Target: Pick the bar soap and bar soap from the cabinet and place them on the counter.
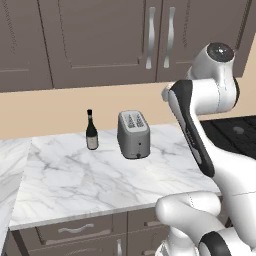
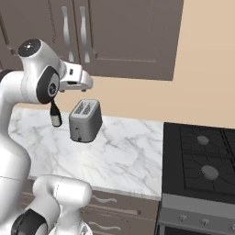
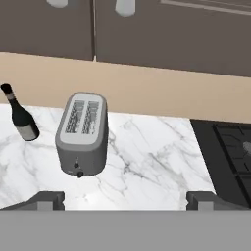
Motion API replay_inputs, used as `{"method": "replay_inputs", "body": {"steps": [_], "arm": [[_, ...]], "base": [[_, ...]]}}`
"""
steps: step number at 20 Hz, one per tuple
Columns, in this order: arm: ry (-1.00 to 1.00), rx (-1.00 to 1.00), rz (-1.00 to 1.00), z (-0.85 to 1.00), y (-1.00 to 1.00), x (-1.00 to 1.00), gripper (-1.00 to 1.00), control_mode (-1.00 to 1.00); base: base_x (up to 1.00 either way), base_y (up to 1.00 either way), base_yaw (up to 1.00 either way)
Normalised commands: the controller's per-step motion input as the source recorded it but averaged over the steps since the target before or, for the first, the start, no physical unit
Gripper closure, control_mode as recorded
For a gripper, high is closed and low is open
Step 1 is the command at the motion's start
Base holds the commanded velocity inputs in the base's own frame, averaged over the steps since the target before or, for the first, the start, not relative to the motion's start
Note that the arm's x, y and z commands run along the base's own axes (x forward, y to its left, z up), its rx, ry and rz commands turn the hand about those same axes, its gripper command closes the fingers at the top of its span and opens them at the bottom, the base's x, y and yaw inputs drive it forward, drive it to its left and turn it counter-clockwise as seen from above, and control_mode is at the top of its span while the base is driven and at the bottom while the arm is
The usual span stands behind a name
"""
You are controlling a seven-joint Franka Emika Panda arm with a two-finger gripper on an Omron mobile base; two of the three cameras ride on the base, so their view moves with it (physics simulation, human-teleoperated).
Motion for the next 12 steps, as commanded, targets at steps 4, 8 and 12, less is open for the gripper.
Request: {"method": "replay_inputs", "body": {"steps": [4,8,12], "arm": [[-0.08,0.00,0.00,0.42,0.00,-0.02,-1.00,-1.00],[-0.03,0.01,0.00,0.36,-0.04,-0.13,-1.00,-1.00],[0.00,0.05,0.00,0.29,-0.09,-0.15,-1.00,-1.00]], "base": [[0.00,0.00,0.00],[0.00,0.00,0.00],[0.00,0.00,0.00]]}}
